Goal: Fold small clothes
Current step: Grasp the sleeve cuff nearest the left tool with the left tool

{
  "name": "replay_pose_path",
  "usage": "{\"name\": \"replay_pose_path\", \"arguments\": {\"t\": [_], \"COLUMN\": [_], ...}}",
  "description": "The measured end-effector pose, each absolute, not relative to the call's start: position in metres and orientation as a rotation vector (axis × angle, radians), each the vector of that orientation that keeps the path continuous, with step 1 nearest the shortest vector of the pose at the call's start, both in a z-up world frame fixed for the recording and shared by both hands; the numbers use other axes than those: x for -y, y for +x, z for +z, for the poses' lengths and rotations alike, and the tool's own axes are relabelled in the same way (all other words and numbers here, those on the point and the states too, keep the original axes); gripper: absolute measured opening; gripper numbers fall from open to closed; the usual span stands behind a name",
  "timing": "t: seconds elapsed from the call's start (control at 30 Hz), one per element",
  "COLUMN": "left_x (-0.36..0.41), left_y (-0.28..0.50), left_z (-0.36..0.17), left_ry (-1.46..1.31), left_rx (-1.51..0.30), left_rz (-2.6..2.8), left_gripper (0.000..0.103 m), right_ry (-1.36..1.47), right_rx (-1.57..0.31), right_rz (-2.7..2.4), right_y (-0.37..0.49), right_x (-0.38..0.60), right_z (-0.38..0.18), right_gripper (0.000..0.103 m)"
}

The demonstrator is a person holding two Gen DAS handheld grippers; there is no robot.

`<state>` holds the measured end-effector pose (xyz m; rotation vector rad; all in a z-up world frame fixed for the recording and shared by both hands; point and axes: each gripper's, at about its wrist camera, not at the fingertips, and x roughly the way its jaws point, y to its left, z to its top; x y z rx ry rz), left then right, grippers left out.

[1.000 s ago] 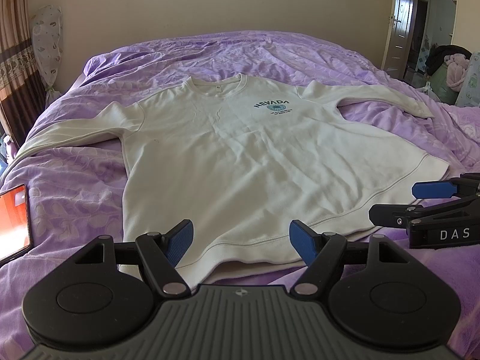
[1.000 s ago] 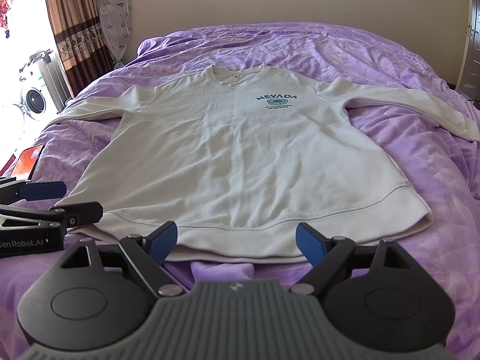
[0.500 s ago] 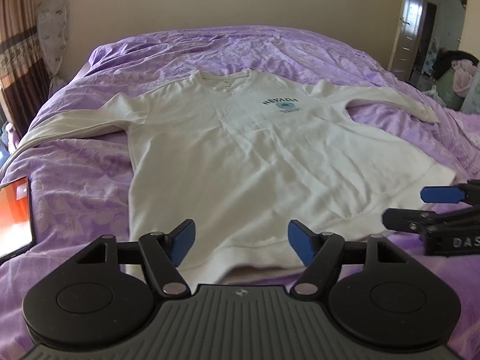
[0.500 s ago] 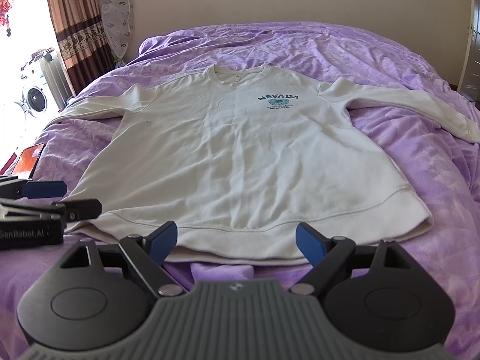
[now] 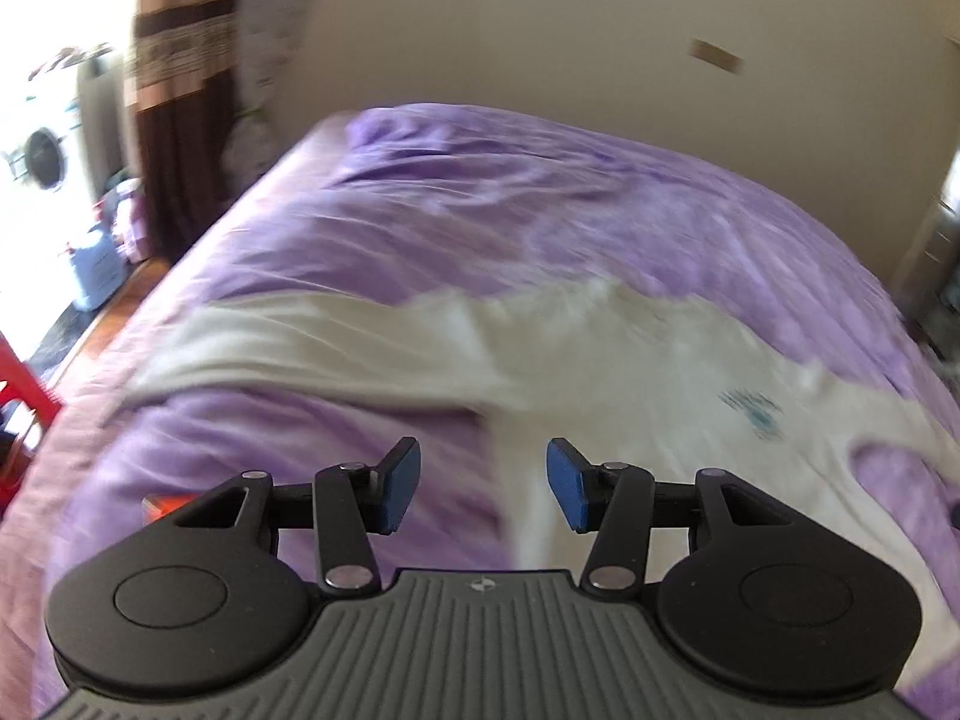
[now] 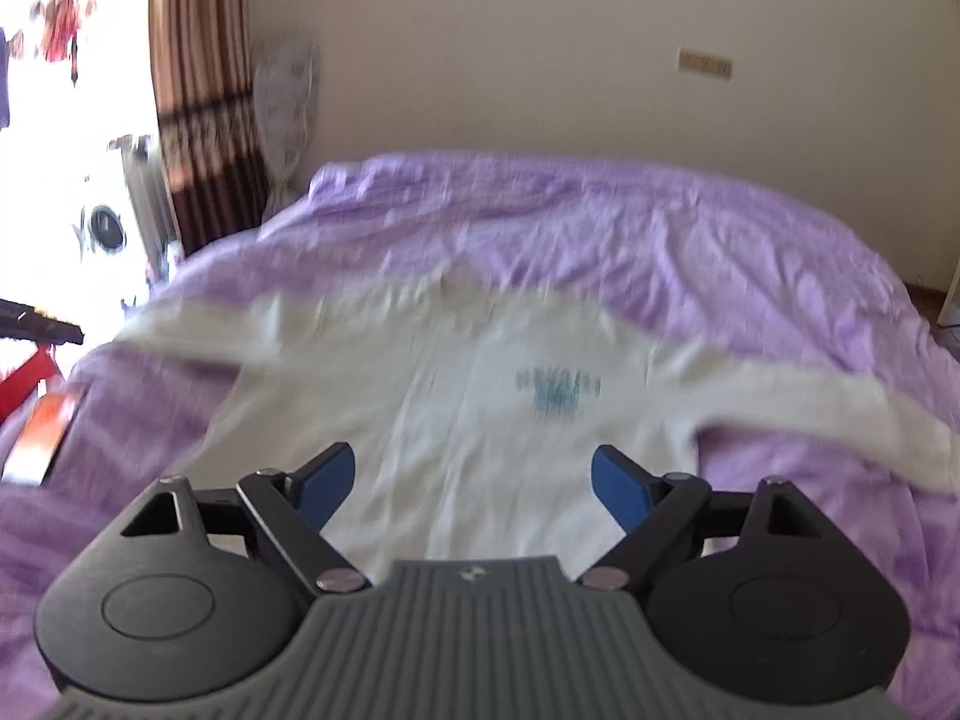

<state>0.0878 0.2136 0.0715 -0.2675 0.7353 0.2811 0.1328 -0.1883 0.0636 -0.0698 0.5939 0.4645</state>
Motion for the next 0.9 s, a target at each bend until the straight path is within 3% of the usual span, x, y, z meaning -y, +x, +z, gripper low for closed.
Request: {"name": "replay_pose_path", "arguments": {"t": [0.2,0.57,0.6,0.73,0.8,0.83,0.87,0.9], "left_x": [-0.334,-0.497,-0.506,-0.53,-0.538,-0.541,-0.541,-0.541], "left_y": [0.097,0.068,0.069,0.072,0.074,0.075,0.076,0.076], "left_z": [0.054,-0.046,-0.055,-0.085,-0.092,-0.093,-0.091,-0.086], "left_ry": [-0.513,-1.134,-1.173,-1.281,-1.287,-1.279,-1.265,-1.245], "left_rx": [-0.749,-0.617,-0.612,-0.599,-0.595,-0.594,-0.589,-0.577], "left_rz": [0.444,0.629,0.629,0.706,0.736,0.759,0.785,0.801], "left_gripper": [0.055,0.055,0.055,0.055,0.054,0.048,0.031,0.025], "right_ry": [-0.05,-0.044,-0.045,-0.062,-0.07,-0.076,-0.085,-0.093], "right_rx": [-0.593,-0.757,-0.758,-0.77,-0.775,-0.771,-0.765,-0.757], "right_rz": [0.378,0.344,0.353,0.384,0.388,0.389,0.387,0.385], "right_y": [0.201,0.287,0.29,0.307,0.316,0.32,0.324,0.326], "right_x": [0.179,0.146,0.141,0.12,0.112,0.109,0.107,0.106], "right_z": [0.048,-0.011,-0.013,-0.024,-0.029,-0.032,-0.035,-0.037], "right_gripper": [0.082,0.081,0.079,0.054,0.048,0.047,0.047,0.047]}}
